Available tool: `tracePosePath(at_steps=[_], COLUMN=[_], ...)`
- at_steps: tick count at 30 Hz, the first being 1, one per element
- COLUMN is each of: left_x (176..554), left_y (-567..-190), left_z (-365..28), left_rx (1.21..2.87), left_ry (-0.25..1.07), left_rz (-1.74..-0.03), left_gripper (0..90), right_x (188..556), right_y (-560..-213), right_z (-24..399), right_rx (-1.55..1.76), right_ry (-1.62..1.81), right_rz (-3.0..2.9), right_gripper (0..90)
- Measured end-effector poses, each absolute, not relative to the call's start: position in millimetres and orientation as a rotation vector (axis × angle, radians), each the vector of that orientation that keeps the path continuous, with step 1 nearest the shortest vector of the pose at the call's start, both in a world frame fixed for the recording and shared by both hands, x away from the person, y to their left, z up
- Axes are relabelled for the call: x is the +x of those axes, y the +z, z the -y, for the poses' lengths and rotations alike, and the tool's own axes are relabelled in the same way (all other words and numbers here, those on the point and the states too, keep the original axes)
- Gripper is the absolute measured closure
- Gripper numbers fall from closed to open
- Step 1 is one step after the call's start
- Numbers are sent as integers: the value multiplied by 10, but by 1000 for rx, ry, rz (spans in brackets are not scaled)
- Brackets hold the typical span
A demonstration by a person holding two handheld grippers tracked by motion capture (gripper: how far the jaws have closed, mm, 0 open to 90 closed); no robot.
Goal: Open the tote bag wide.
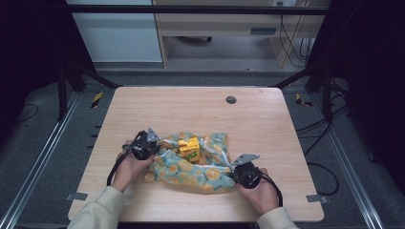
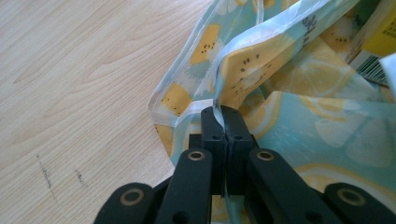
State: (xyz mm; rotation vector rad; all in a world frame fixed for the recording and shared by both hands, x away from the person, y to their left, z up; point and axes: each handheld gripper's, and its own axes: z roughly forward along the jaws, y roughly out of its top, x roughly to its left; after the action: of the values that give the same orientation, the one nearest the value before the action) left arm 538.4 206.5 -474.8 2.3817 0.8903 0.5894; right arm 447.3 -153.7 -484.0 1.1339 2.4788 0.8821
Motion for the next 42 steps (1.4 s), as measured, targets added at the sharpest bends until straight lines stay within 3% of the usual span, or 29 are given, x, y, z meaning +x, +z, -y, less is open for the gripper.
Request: tracePosePath(at_steps=[5, 7, 11, 15, 18, 25, 30, 42], left_x=[5367, 5354, 5286, 5196, 5134, 5054, 5070, 5040], left_y=[-4734, -4712, -4555, -4308, -4163, -4062, -4124, -4410], left_z=[-2083, -2091, -2130, -2177, -2223, -2460, -2744, -3278], left_rx=[2369, 2357, 2285, 2188, 2146, 2142, 2127, 2140], left_ry=[590, 594, 654, 686, 683, 663, 648, 622], left_rz=[-888, -881, -875, -874, -879, -942, -1028, -1163], left_gripper=[887, 858, 634, 472, 398, 254, 173, 118], right_x=[4470, 4470, 4449, 4395, 4393, 4435, 4457, 4526], right_y=[-4848, -4845, -4737, -4534, -4416, -4371, -4407, -4573], right_z=[1555, 1563, 1574, 1599, 1637, 1829, 2016, 2303], right_rx=[1146, 1142, 1141, 1102, 1105, 1186, 1246, 1363], right_ry=[896, 922, 997, 1081, 1137, 1118, 1095, 1028], right_rz=[-2471, -2458, -2351, -2219, -2149, -2059, -2029, -2023], right_gripper=[899, 856, 496, 294, 212, 111, 88, 73])
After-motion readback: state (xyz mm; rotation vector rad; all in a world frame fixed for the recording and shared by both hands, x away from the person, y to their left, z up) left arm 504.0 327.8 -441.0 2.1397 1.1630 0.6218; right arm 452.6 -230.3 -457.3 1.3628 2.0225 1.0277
